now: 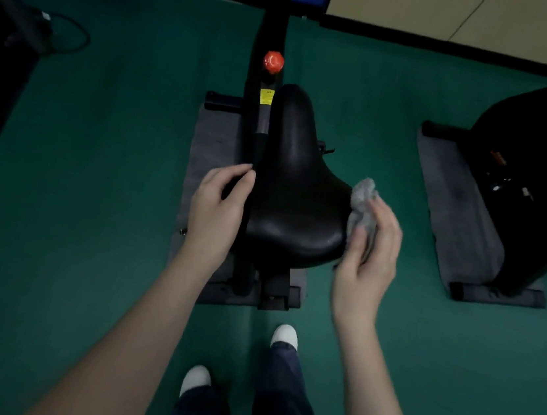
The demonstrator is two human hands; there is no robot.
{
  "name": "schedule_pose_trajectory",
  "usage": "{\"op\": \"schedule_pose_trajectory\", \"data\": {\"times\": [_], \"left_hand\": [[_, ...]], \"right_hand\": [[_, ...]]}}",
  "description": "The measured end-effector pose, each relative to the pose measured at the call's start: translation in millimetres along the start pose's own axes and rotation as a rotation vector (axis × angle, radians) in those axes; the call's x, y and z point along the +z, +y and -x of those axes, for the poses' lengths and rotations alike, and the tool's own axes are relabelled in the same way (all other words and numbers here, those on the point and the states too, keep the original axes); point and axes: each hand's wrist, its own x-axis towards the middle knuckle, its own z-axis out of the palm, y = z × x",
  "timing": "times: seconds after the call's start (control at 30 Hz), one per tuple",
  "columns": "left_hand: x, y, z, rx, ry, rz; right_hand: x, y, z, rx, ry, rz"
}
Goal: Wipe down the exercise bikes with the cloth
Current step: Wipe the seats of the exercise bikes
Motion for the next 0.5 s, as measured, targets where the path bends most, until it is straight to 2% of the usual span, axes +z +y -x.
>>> {"op": "schedule_pose_trajectory", "data": {"times": [0.07,0.13,0.2,0.3,0.37,0.43,0.5], "left_hand": [[-8,-3,1,-0.016,-0.093,0.034],[-19,-9,7,-0.007,-0.174,0.041],[-32,-19,17,0.031,-0.223,0.031],[-47,-31,27,0.056,-0.264,0.003],[-53,-36,32,0.064,-0.293,-0.008],[-54,-37,35,0.055,-0.326,-0.068],[-54,-37,37,0.065,-0.338,-0.129]], "right_hand": [[2,-2,-2,0.094,0.093,-0.063],[14,-12,14,0.108,0.180,-0.068],[26,-24,39,0.026,0.196,-0.027],[33,-27,64,-0.143,0.125,0.064],[30,-21,62,-0.181,0.118,0.090],[28,-13,56,-0.112,0.183,0.069],[33,-12,52,0.051,0.319,-0.007]]}}
